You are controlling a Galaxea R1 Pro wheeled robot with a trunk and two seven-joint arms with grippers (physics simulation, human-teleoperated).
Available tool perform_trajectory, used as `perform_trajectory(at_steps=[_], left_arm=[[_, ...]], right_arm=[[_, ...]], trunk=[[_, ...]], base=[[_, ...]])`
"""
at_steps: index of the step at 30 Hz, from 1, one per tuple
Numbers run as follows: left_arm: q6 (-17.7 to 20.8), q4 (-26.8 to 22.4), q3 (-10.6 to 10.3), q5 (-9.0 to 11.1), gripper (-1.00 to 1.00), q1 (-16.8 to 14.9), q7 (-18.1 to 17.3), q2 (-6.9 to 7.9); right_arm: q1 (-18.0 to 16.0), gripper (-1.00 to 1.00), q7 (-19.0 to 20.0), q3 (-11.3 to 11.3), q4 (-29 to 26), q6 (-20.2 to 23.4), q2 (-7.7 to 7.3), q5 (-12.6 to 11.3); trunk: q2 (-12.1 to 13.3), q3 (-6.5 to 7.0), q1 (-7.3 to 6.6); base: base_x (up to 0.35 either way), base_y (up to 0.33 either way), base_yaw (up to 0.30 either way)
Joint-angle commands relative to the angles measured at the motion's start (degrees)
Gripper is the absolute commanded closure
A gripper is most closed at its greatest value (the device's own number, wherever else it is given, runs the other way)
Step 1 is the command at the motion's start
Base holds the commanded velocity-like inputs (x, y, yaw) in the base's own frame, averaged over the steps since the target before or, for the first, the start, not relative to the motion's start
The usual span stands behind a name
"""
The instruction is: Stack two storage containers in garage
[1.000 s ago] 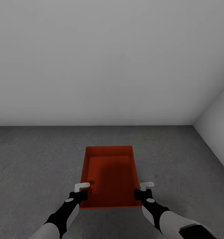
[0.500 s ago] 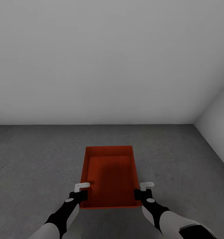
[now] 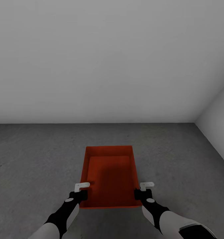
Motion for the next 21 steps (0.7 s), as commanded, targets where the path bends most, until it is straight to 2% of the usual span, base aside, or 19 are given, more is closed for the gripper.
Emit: perform_trajectory(at_steps=[1,21], left_arm=[[-0.2,-0.4,1.2,1.0,1.00,0.0,3.9,-0.06],[-0.3,-0.7,1.1,1.1,1.00,0.0,3.9,-0.10]], right_arm=[[0.0,1.00,0.0,-2.2,0.1,0.0,0.41,-0.4],[0.0,1.00,0.0,-2.2,0.1,-0.3,0.31,-0.3]], trunk=[[-0.4,-0.22,0.22],[-8.5,-3.81,4.61]], base=[[0.000,0.000,0.000],[0.000,0.000,0.000]])
